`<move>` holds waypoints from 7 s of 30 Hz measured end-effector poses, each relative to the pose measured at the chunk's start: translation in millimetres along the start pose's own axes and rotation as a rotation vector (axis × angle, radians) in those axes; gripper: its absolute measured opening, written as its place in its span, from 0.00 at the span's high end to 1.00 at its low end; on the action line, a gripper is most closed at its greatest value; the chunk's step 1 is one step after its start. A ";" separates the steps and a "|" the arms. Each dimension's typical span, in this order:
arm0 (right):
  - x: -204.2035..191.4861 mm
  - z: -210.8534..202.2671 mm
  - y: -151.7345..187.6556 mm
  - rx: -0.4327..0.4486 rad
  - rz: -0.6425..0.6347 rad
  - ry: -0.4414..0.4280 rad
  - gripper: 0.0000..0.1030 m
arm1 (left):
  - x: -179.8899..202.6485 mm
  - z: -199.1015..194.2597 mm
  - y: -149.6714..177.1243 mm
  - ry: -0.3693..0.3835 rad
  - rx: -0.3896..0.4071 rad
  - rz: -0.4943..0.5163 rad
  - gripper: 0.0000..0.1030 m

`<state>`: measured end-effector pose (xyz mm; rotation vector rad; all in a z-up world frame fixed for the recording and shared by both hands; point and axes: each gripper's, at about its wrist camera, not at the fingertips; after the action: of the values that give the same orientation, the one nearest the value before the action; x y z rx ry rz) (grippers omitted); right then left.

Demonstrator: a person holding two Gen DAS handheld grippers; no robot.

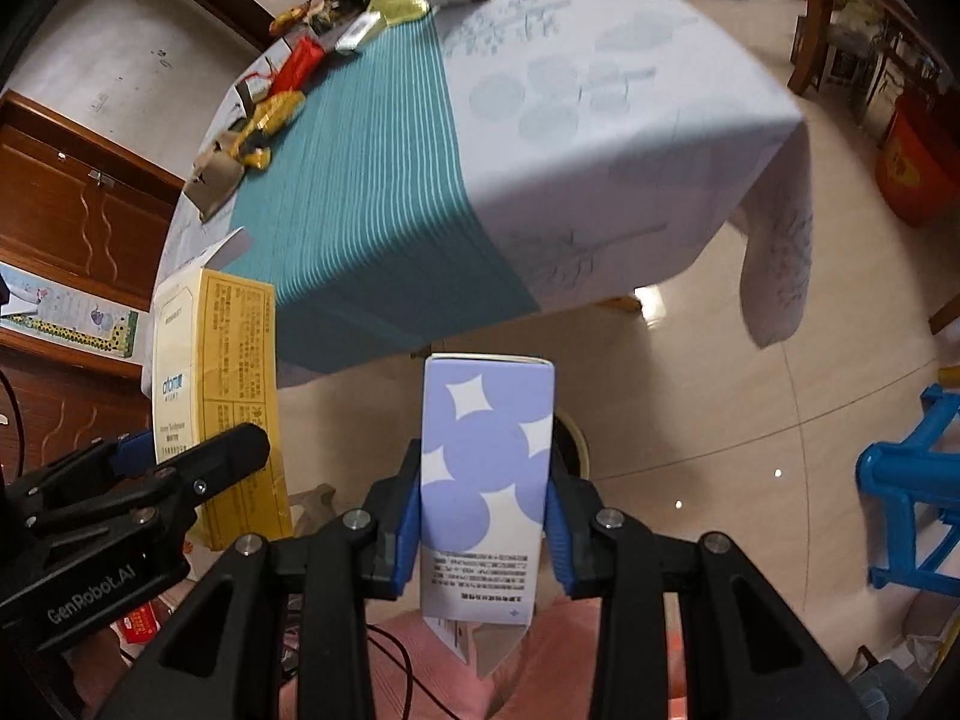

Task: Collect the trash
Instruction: 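Carry the toothpaste box in the left gripper while the right gripper carries the purple box to the bin, then open both grippers to drop the boxes into the bin, then raise both grippers back toward the table, then grasp the yellow wrapper with the right gripper while the left gripper grasps the brown pulp tray, then carry the pulp tray in the left gripper while the right gripper carries the yellow wrapper to the bin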

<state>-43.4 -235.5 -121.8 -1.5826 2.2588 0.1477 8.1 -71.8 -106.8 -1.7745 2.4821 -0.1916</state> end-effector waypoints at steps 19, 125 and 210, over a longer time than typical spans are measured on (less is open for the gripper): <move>31.3 155.2 46.1 -0.051 0.073 0.125 0.66 | -34.8 187.6 47.1 0.071 -0.162 -0.008 0.50; -207.3 15.9 -188.3 0.176 -0.187 0.047 0.42 | -249.8 -0.7 -219.1 0.062 -0.011 -0.217 0.27; -72.9 -85.5 -33.4 0.254 -0.195 -0.023 0.95 | -83.1 -84.3 -66.5 0.042 0.073 -0.015 0.44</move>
<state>-11.8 -208.6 -12.2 -1.6397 1.9998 -0.1654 85.3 -10.0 -13.8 -1.7794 2.4567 -0.3196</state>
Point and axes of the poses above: each gripper's, at about its wrist camera, not at the fingertips, and z roughly the way its jaws point, x to its right, y to its underside, and after that the axes turned 5 degrees about z, right-handed
